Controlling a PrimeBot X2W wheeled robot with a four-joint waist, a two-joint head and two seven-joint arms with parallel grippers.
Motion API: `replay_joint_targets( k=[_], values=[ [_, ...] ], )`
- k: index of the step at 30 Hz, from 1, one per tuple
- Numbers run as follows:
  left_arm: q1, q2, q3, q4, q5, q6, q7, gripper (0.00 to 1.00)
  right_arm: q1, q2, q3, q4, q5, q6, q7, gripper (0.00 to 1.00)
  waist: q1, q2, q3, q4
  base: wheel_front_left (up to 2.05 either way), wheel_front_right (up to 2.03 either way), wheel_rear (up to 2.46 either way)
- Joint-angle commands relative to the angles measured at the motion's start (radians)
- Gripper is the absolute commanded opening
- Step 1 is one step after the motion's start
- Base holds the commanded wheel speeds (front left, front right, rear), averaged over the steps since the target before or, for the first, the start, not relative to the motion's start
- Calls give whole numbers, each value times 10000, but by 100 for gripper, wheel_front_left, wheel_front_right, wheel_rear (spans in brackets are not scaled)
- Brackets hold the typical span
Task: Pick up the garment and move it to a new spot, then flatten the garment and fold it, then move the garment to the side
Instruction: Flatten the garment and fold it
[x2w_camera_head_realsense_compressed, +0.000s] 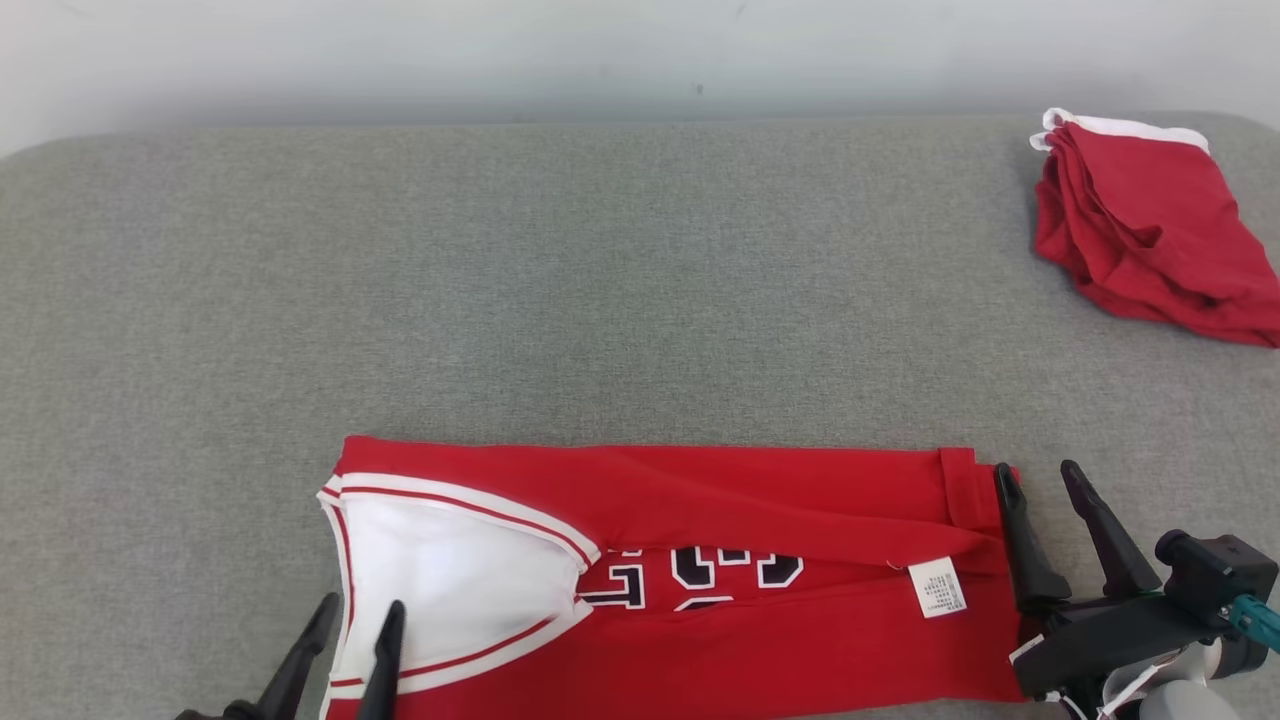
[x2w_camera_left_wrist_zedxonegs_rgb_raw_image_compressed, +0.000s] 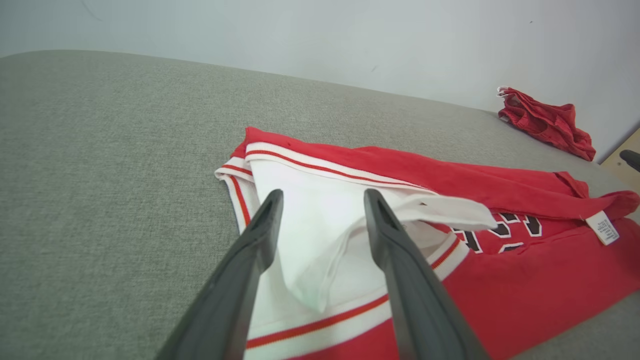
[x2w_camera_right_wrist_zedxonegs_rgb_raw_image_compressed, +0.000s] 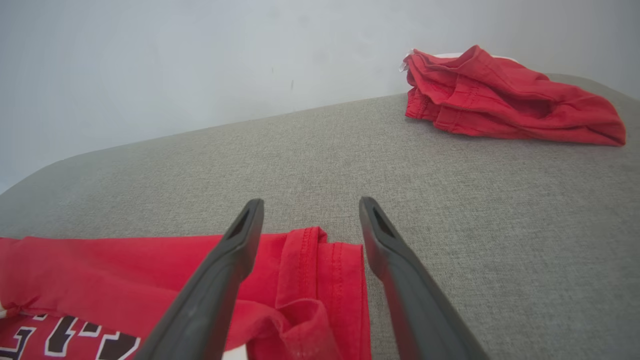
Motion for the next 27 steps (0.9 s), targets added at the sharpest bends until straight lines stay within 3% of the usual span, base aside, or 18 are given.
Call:
replay_joint_targets(
  k=[1,9,15,27],
  values=[
    [195,-111,155,20,164,-82,-57,100,136,15,-33,-161,115,-6,-3,100,1,1,-39,59,0,0,0],
    [509,-847,1087,-180,793,-358,-57,100,337,-131,56,325,-12,-6,-3,100,1,1,-290,251,0,0,0],
    [734,-1373,1760,-373,1572,-177,-57,100,93,-40,164,1275,-175,-6,100,100,1,1,-558,341,0,0,0],
    [830,-2022,2469,-312,2186,-520,-58,100,-293,597,-222,2666,-954,-6,929,100,1,1,-778,456,0,0,0]
  ],
)
